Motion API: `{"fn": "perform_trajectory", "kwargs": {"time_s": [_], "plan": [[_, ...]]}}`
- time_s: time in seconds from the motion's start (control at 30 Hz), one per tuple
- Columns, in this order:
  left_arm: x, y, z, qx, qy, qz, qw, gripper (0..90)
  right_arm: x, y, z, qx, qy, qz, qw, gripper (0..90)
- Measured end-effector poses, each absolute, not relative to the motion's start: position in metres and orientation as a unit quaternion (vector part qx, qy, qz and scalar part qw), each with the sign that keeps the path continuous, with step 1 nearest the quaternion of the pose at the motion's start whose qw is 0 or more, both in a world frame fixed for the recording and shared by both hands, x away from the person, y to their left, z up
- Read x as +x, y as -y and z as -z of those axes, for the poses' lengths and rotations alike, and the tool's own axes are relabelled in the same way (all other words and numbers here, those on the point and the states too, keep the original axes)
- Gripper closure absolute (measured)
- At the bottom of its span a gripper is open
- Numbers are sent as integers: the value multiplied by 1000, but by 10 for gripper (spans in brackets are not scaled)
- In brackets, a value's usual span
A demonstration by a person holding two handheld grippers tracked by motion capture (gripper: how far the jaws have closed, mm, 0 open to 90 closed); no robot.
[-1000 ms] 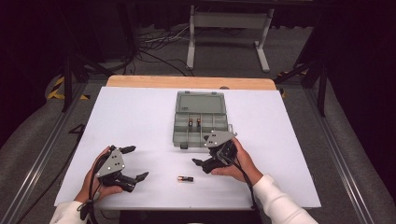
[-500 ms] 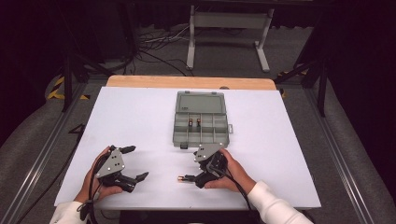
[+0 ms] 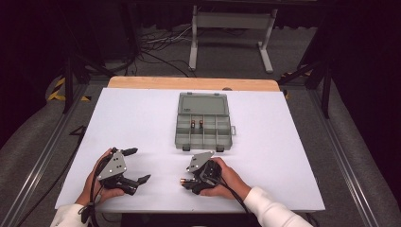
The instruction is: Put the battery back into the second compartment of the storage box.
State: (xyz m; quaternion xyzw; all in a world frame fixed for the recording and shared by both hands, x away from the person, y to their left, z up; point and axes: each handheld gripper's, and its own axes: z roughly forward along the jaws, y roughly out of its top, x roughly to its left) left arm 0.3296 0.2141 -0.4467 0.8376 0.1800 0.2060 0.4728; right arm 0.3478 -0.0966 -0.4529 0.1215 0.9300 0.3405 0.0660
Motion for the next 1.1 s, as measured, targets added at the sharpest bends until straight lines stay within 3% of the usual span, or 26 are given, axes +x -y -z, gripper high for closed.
{"fn": "perform_trajectory", "kwargs": {"time_s": [0.1,0.2,0.43,1.1], "plan": [[330,-214,447,838,-180,-204,474,34,347,96,453,117,-931,-340,63,468],[330,-214,447,838,-178,-207,472,34,346,96,451,109,-934,-335,51,624],[329,-215,446,835,-180,-208,476,35,348,97,449,108,-937,-329,45,769],[329,-216,445,834,-178,-212,477,35,349,107,432,112,-927,-345,93,776]]}}
